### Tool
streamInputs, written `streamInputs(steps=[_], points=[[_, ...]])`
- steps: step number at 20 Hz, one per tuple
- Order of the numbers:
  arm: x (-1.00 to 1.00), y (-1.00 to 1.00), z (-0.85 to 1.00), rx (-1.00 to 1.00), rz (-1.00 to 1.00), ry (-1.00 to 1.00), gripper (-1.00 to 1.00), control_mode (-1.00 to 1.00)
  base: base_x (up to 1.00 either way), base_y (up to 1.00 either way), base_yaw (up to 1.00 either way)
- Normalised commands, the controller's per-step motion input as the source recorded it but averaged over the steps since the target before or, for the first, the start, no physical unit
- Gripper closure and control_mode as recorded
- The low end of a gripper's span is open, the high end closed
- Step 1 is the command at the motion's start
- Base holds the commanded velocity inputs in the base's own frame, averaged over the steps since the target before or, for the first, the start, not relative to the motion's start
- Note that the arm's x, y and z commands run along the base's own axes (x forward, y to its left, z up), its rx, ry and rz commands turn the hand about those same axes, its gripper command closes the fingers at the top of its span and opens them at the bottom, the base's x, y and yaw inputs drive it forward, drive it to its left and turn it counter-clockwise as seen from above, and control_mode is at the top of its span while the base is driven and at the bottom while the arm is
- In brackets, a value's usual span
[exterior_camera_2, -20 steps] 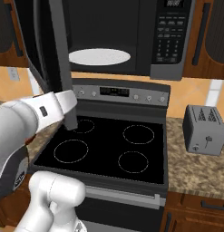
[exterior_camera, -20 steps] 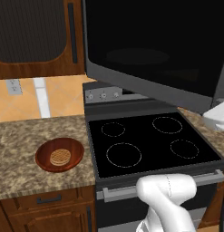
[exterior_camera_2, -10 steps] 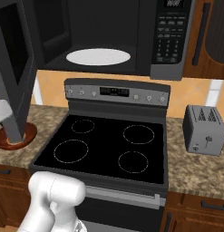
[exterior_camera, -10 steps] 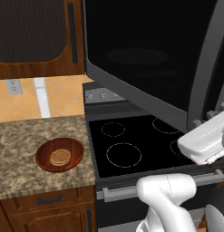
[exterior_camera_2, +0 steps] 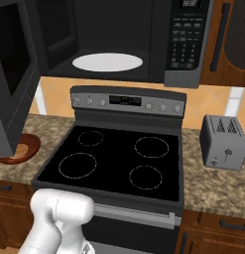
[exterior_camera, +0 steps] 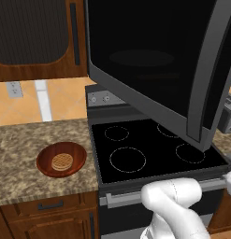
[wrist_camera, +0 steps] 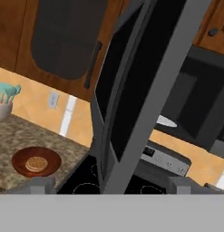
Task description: Open the microwave, place the bowl with waffle inside the microwave, then close the microwave door and turn it on.
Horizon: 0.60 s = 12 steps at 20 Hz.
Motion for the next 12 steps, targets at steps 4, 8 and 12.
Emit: streamInputs(steps=[4, 8, 12], points=[[-0.27, -0.89, 0.22, 0.4, 0.12, 0.3, -1.0, -1.0, 0.0, 0.0, 0.0], [0.0, -1.0, 0.02, 0.54, 0.05, 0.34, -1.0, -1.0, 0.0, 0.0, 0.0], [0.34, -0.77, -0.32, 0.48, 0.0, 0.21, -1.0, -1.0, 0.0, 0.0, 0.0]])
